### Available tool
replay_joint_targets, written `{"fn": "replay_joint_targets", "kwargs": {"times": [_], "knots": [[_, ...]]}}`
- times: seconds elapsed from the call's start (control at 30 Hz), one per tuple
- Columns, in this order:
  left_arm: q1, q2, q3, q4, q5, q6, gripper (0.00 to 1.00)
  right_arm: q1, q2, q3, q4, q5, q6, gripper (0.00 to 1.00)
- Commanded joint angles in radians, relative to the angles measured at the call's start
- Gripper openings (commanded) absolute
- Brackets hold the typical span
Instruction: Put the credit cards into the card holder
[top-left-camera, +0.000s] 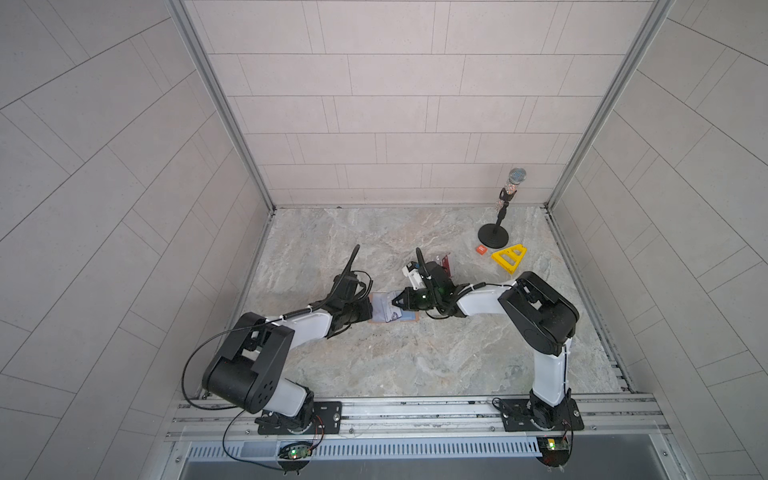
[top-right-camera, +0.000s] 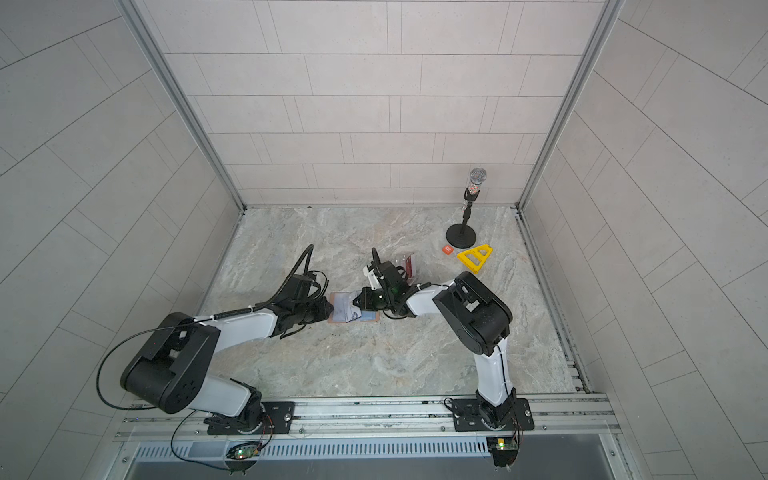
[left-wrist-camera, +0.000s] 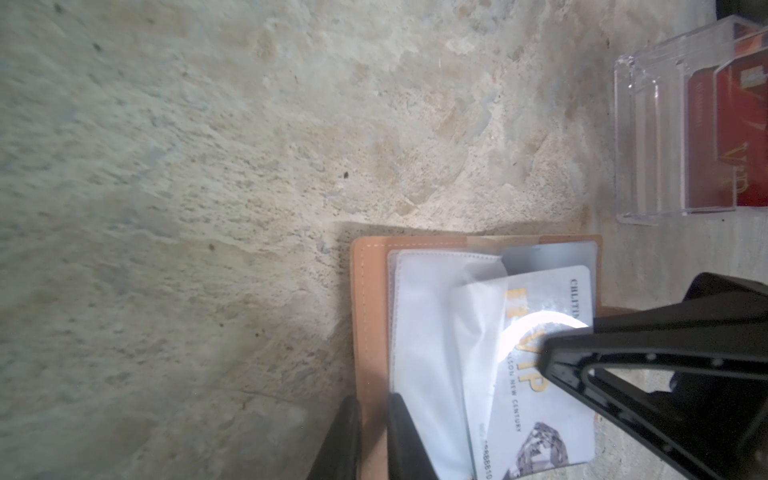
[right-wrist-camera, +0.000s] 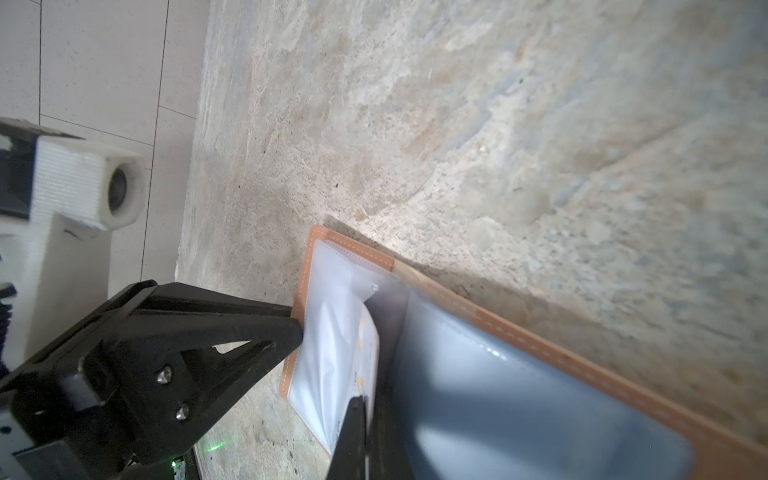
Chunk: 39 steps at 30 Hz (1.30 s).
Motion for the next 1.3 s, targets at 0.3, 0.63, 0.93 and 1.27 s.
{"fn": "replay_joint_targets", "kwargs": {"times": [0.3, 0.63, 0.93, 1.27], "knots": [[-0.012, 0.014, -0.038, -0.155, -0.018, -0.007, 0.19, -0.006, 0.026, -0.071, -0.144, 0.040, -0.006, 0.00], [-0.013, 0.006, -0.040, -0.157, -0.013, -0.009, 0.19, -0.018, 0.024, -0.121, -0.024, 0.045, 0.082, 0.00], [-0.013, 0.002, -0.041, -0.157, -0.007, -0.010, 0.19, -0.018, 0.038, -0.153, 0.105, 0.056, 0.168, 0.00], [-0.013, 0.008, -0.039, -0.156, 0.002, -0.005, 0.19, -0.035, 0.066, -0.143, 0.171, 0.035, 0.213, 0.00]]}}
